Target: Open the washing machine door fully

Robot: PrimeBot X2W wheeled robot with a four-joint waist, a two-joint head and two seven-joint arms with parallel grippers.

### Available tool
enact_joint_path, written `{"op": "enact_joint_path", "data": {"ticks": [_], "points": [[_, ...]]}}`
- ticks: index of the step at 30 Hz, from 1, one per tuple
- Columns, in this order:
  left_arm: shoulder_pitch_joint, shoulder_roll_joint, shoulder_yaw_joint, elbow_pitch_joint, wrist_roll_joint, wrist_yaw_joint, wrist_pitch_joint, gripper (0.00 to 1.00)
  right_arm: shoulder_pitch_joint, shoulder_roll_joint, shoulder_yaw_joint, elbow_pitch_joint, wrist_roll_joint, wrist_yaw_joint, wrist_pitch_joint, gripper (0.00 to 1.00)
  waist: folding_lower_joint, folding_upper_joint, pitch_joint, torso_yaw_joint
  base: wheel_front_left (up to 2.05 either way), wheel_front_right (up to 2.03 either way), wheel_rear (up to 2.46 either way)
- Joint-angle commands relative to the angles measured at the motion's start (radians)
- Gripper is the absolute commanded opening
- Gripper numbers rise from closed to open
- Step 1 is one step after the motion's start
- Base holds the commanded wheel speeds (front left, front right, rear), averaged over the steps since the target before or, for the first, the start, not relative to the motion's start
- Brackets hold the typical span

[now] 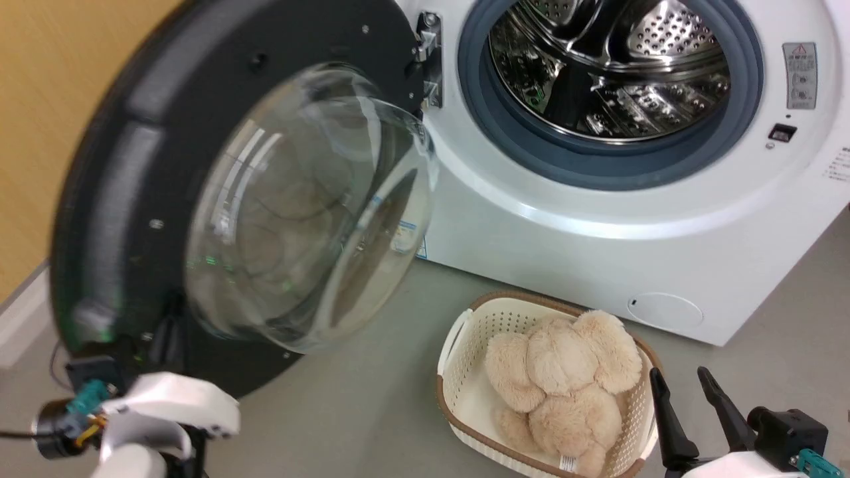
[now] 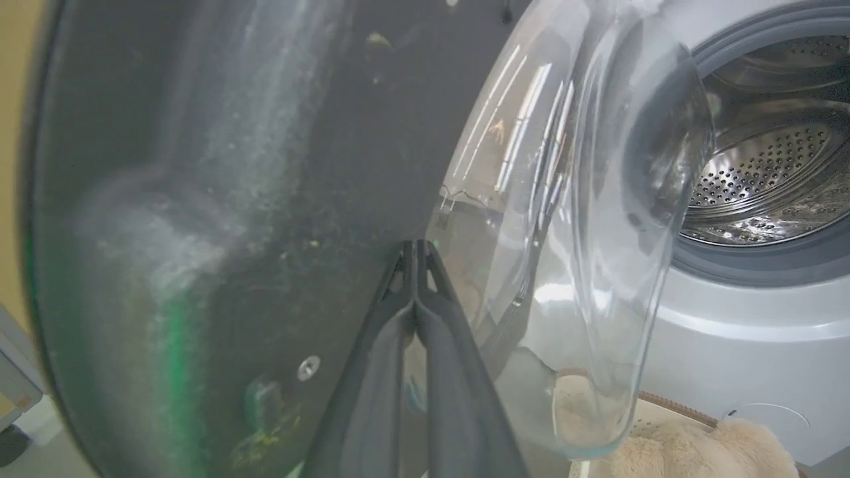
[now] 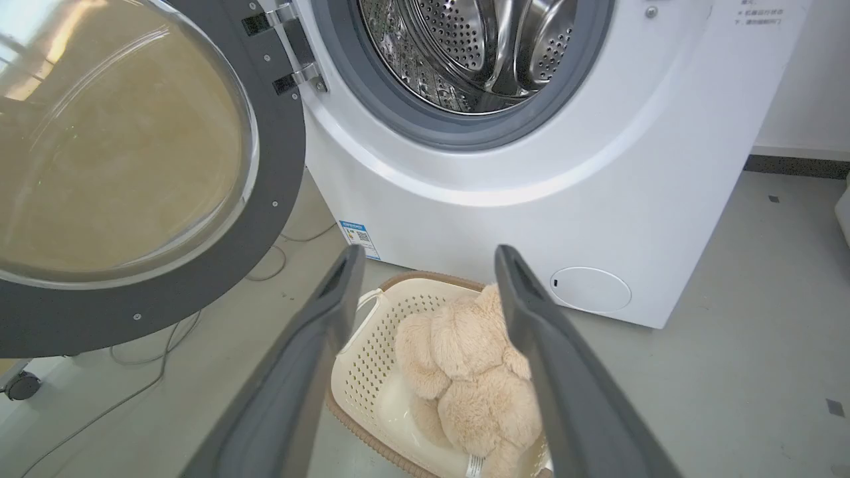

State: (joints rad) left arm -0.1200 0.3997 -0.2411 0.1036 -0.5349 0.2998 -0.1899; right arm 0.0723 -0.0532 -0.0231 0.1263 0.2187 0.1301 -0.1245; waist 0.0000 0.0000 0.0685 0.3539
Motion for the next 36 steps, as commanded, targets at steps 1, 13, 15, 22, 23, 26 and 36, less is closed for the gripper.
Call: {"op": "enact_joint_path", "data": {"ticks": [1, 13, 15, 22, 23, 26, 36], "points": [[-0.034, 0.014, 0.022, 0.032, -0.011, -0.010, -0.014, 0.00, -0.016, 0.003, 0.001, -0.006, -0.004, 0.001, 0.002, 1.00, 0.0000, 0.0000, 0.010, -0.007, 0.00, 0.00, 0.00], [-0.232, 0.031, 0.147, 0.371, -0.048, -0.122, -0.070, 0.00, -0.038, 0.003, 0.005, -0.016, -0.017, 0.001, 0.012, 1.00, 0.0000, 0.0000, 0.043, -0.039, 0.00, 0.00, 0.00], [-0.236, 0.031, 0.171, 0.388, -0.039, -0.130, -0.071, 0.00, -0.040, 0.003, 0.008, -0.015, -0.015, 0.001, 0.012, 1.00, 0.0000, 0.0000, 0.043, -0.048, 0.00, 0.00, 0.00], [-0.127, -0.004, 0.274, 0.306, 0.031, -0.121, -0.072, 0.00, -0.034, 0.003, 0.021, 0.004, 0.008, 0.001, -0.018, 1.00, 0.0000, 0.0000, 0.013, -0.084, 0.00, 0.00, 0.00], [-0.098, -0.011, 0.280, 0.285, 0.044, -0.119, -0.072, 0.00, -0.031, 0.003, 0.021, 0.009, 0.010, 0.001, -0.023, 1.00, 0.0000, 0.0000, 0.004, -0.088, 0.00, 0.00, 0.00], [0.002, -0.051, 0.285, 0.205, 0.078, -0.108, -0.072, 0.00, -0.022, 0.003, 0.027, 0.026, 0.019, 0.001, -0.035, 1.00, 0.0000, 0.0000, -0.022, -0.102, 0.00, 0.00, 0.00], [0.261, -0.194, 0.169, -0.015, 0.190, -0.066, -0.072, 1.00, -0.009, 0.003, 0.030, 0.051, 0.012, 0.001, -0.048, 1.00, 0.0000, 0.0000, -0.075, -0.132, 0.00, 0.00, 0.00]]}}
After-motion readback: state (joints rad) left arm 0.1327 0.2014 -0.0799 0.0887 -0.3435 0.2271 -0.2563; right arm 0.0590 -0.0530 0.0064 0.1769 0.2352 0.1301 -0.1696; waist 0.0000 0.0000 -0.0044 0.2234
